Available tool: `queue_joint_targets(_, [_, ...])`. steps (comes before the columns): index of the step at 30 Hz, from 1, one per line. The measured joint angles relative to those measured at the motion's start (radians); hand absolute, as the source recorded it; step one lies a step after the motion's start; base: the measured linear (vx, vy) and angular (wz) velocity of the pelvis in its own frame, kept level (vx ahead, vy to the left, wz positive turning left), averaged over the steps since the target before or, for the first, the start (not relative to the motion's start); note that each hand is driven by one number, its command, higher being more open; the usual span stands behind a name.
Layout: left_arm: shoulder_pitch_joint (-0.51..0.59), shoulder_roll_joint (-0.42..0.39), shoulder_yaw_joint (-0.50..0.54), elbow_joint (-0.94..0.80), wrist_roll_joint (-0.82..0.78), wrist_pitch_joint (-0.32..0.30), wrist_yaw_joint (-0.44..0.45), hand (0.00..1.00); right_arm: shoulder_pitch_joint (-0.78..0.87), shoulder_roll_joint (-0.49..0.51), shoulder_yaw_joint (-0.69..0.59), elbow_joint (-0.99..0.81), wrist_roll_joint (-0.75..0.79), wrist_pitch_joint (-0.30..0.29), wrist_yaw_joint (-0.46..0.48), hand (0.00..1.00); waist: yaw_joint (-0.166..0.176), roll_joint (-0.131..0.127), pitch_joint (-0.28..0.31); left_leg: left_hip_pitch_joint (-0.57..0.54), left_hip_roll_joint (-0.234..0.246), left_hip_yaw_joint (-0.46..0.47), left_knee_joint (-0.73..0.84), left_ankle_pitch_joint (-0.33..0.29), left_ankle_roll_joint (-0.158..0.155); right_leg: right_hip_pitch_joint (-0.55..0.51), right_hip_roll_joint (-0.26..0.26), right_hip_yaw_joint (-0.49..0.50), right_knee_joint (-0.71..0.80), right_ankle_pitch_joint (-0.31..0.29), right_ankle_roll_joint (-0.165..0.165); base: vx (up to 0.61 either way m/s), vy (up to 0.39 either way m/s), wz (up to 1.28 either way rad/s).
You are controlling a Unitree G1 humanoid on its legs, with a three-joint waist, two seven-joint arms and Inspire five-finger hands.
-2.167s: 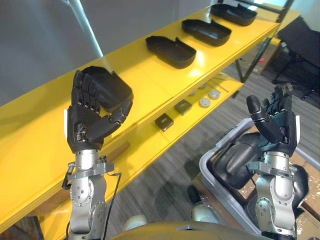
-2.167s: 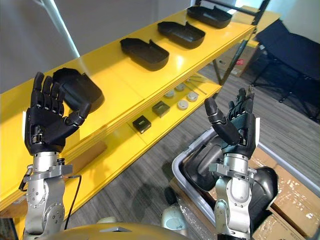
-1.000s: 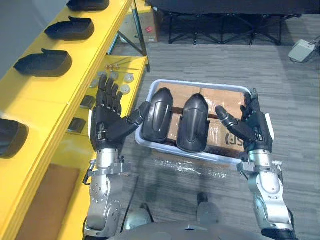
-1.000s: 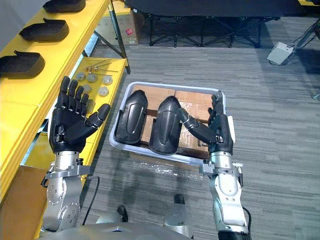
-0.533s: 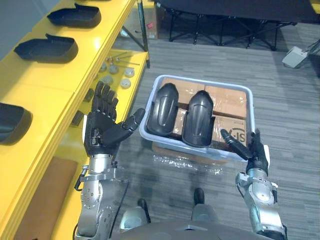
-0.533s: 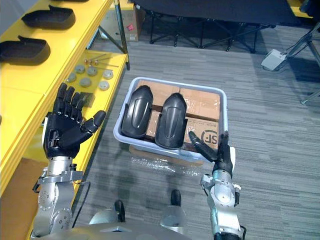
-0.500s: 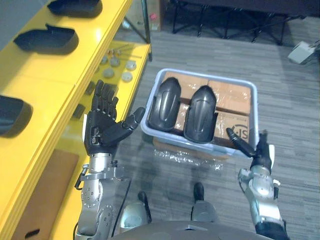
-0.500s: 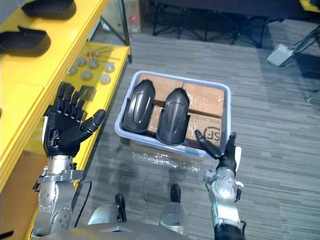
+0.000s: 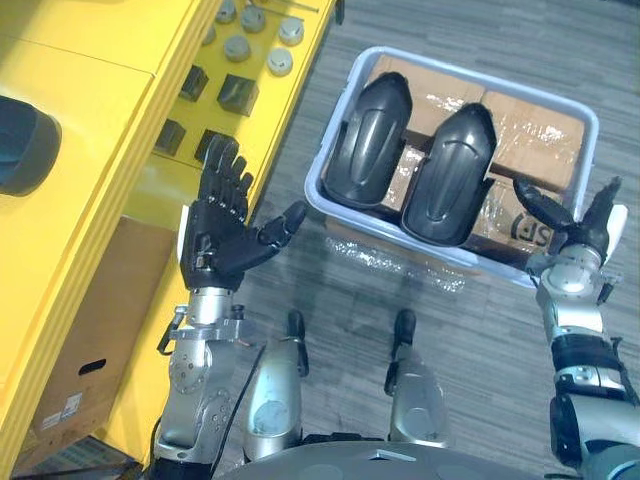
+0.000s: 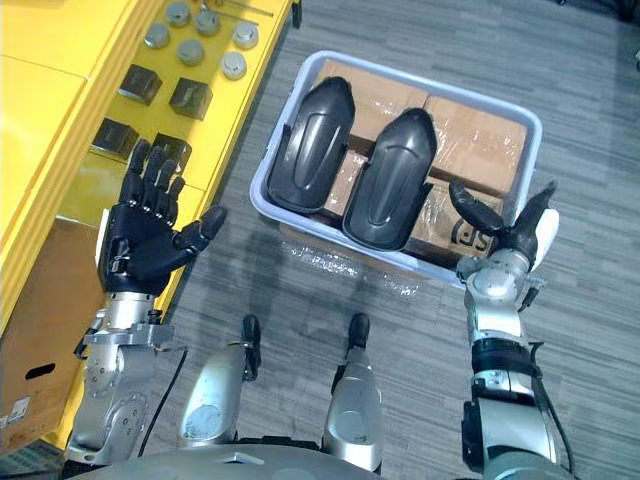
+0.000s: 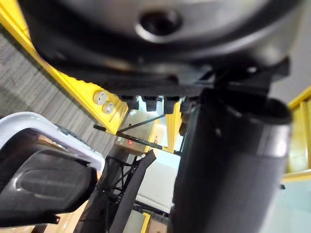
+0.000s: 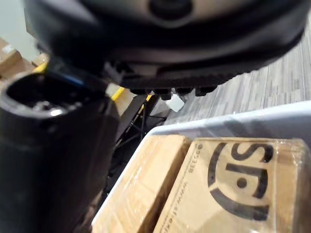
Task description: Walk over and take three plastic housings, then place them on the shelf
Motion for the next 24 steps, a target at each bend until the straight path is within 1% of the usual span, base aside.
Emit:
queue_joint_targets(3, [-0.052, 0.0, -0.032, 0.041, -0.03, 0.0, -0.008, 1.0, -0.079, -0.033, 0.052, 0.058, -0.002, -0.002, 0.038, 1.0, 0.002, 0.004, 0.032, -0.014, 0.001, -0.001, 0.006, 0.001, 0.002, -0.02, 0.0, 0.001, 0.015, 0.0, -0.001, -0.02, 0.0, -0.01])
queue_joint_targets(5, [-0.06, -0.001, -0.044, 0.055, -0.038, 0.0, -0.007, 1.0, -0.114, -0.038, 0.074, 0.081, -0.003, -0.003, 0.046, 1.0, 0.003, 0.005, 0.038, -0.027, 0.001, -0.003, 0.012, 0.001, 0.002, -0.032, 0.0, 0.001, 0.02, 0.0, -0.001, 0.0, 0.0, 0.0])
queue_joint_targets(7, [-0.069, -0.001, -0.056, 0.07, -0.037, 0.0, -0.007, 1.0, -0.156, -0.054, 0.096, 0.112, -0.003, -0.007, 0.052, 1.0, 0.002, 0.011, 0.048, -0.041, 0.001, -0.005, 0.02, 0.001, 0.003, -0.049, -0.002, 0.001, 0.034, -0.002, -0.003, -0.02, 0.002, -0.01])
queue_joint_targets(9, [-0.076, -0.001, -0.063, 0.096, -0.037, 0.0, -0.004, 1.0, -0.196, -0.088, 0.146, 0.134, -0.015, -0.007, 0.066, 1.0, 0.014, 0.019, 0.056, -0.046, 0.0, -0.005, 0.023, 0.002, 0.004, -0.06, -0.003, 0.001, 0.045, -0.003, -0.006, -0.05, 0.003, -0.03])
queue_joint_targets(11, [-0.077, -0.001, -0.07, 0.11, -0.037, 0.0, 0.001, 1.0, -0.219, -0.114, 0.188, 0.134, -0.025, -0.022, 0.068, 1.0, 0.022, 0.023, 0.058, -0.048, 0.001, -0.005, 0.023, 0.003, 0.006, -0.065, -0.003, 0.001, 0.049, -0.005, -0.008, -0.02, -0.003, -0.01])
queue_joint_targets(15, [-0.074, -0.001, -0.086, 0.119, -0.038, 0.0, 0.004, 1.0, -0.267, -0.121, 0.215, 0.122, -0.047, -0.044, 0.067, 1.0, 0.028, 0.023, 0.058, -0.062, 0.001, -0.007, 0.027, 0.006, 0.009, -0.077, -0.003, -0.001, 0.052, -0.005, -0.008, -0.02, -0.003, 0.02])
queue_joint_targets(18, [-0.077, -0.001, -0.085, 0.12, -0.038, -0.001, 0.004, 1.0, -0.268, -0.133, 0.242, 0.08, -0.061, -0.045, 0.076, 1.0, 0.031, 0.023, 0.058, -0.062, 0.0, -0.007, 0.027, 0.006, 0.01, -0.078, -0.003, -0.001, 0.052, -0.005, -0.008, 0.0, 0.0, 0.0])
queue_joint_targets(24, [-0.077, -0.002, -0.088, 0.12, -0.037, -0.002, 0.006, 1.0, -0.268, -0.134, 0.258, 0.065, -0.063, -0.039, 0.09, 1.0, 0.033, 0.024, 0.058, -0.062, 0.001, -0.007, 0.027, 0.007, 0.011, -0.083, -0.004, -0.001, 0.06, -0.006, -0.01, 0.0, 0.0, 0.0])
